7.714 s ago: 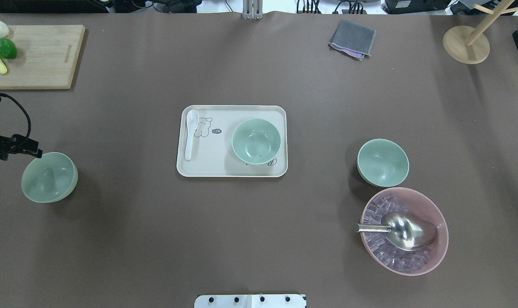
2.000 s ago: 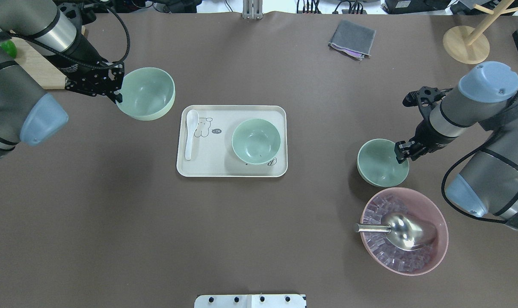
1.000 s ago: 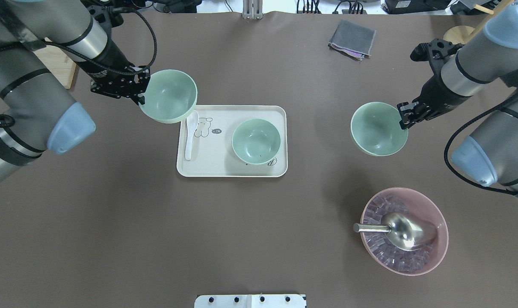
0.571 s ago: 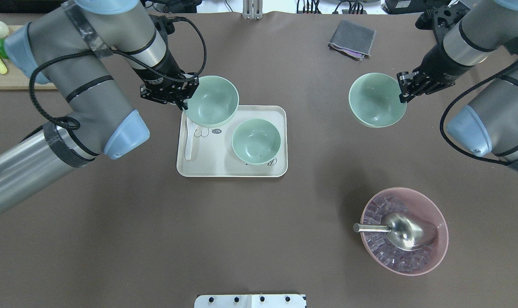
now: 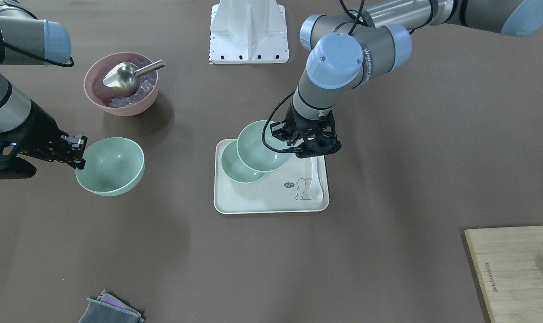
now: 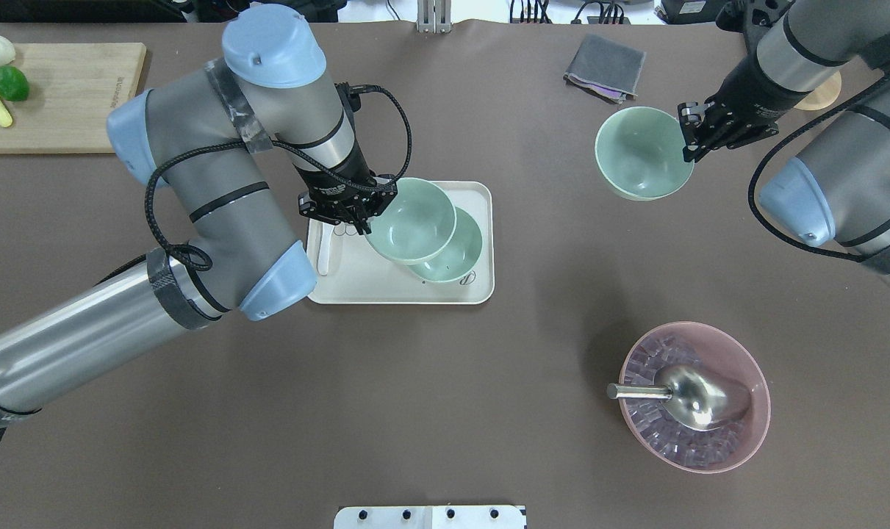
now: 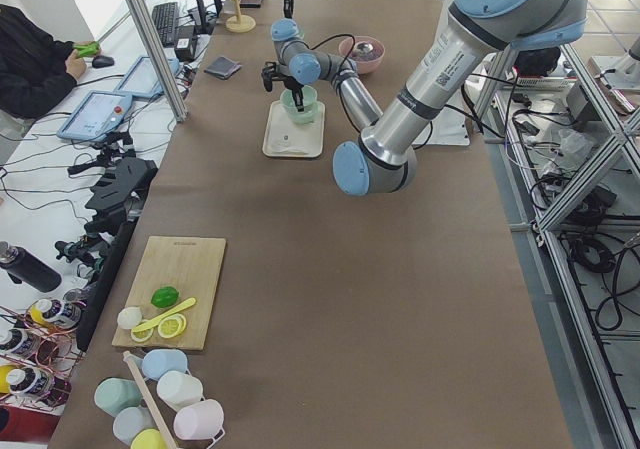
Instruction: Stack green bowls together
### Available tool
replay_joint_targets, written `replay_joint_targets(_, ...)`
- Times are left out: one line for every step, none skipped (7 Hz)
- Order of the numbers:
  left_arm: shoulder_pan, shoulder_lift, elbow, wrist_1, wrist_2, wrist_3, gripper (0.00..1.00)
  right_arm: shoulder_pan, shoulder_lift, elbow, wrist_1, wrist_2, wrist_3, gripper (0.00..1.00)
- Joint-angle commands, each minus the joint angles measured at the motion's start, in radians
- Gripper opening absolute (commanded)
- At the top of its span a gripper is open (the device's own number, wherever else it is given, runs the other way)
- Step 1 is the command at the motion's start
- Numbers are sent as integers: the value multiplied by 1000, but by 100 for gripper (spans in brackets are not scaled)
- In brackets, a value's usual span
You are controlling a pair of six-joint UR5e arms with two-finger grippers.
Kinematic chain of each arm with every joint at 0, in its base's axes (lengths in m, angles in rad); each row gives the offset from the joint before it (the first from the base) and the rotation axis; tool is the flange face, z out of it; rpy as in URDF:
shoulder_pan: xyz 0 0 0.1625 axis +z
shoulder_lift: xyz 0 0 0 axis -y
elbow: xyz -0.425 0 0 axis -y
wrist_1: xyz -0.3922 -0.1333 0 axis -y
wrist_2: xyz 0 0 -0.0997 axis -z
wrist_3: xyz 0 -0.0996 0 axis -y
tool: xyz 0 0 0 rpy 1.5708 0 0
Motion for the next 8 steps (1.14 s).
replay_joint_targets(33,-38,96,-91,24,-30,0,-2,2,2,3,27,0,0)
replay_joint_targets(33,-36,121,-145,22,-37,0,-2,4,2,3,27,0,0)
replay_joint_targets(33,-41,123,-147,22,-41,0,-2,4,2,3,27,0,0)
replay_joint_targets(33,-47,125,-147,22,-41,0,-2,4,4,3,25,0,0)
replay_joint_targets(39,-47,128,-147,22,-39,0,-2,4,2,5,25,0,0)
replay_joint_targets(40,-46,128,-147,24,-39,0,-2,2,2,5,25,0,0)
replay_joint_targets(42,-47,143,-147,24,-38,0,-2,2,1,5,25,0,0)
replay_joint_targets(44,-49,149,-148,24,-36,0,-2,2,-1,5,25,0,0)
